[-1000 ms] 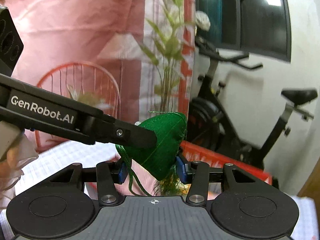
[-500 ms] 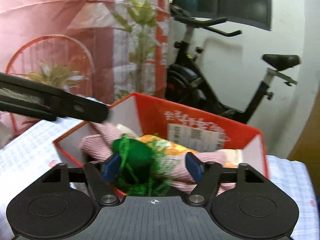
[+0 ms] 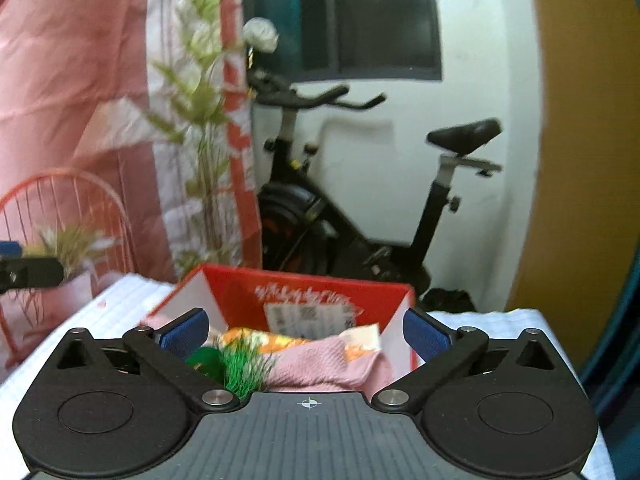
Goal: Organize soft objects
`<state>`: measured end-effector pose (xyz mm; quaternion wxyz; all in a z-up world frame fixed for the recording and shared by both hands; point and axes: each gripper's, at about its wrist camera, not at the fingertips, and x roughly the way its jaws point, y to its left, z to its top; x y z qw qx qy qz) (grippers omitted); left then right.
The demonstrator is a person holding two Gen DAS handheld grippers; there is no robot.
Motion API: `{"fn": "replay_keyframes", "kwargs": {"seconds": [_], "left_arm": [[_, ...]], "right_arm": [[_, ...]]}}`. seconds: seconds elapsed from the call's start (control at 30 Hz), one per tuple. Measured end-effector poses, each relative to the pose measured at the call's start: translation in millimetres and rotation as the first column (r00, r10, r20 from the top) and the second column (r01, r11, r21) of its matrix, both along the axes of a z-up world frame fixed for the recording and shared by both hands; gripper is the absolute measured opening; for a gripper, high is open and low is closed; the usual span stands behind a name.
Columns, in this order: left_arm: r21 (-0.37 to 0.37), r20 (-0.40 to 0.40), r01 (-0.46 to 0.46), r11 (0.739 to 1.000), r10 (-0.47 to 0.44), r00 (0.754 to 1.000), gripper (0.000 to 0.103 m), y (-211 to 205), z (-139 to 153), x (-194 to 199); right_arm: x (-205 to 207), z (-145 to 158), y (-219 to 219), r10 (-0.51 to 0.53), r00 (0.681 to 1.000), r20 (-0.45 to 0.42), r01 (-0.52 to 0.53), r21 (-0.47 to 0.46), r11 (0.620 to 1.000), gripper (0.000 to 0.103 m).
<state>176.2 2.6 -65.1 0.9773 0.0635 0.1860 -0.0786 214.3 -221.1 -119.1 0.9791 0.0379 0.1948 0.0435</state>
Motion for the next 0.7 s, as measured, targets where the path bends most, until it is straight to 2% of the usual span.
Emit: {"fn": "replay_keyframes", "kwargs": {"seconds": [0.27,0.7], "left_arm": [[-0.06,0.03,0.017,0.998,-0.015,0.999,0.103,9.0,37.1,-52.4],[-0.049,0.086,-0.04,0.998,0.044,0.995,0.103,2.9,66.0,-117.8]], "right_arm": [[-58.2,47.0,-10.0,-0.076,0.995,0.07,0.078,-0.022,0.997,0.103],[-156.0,98.7,-13.5,-0.141,0.979,0.148,0.147,-0.027,0.989,0.103]]}}
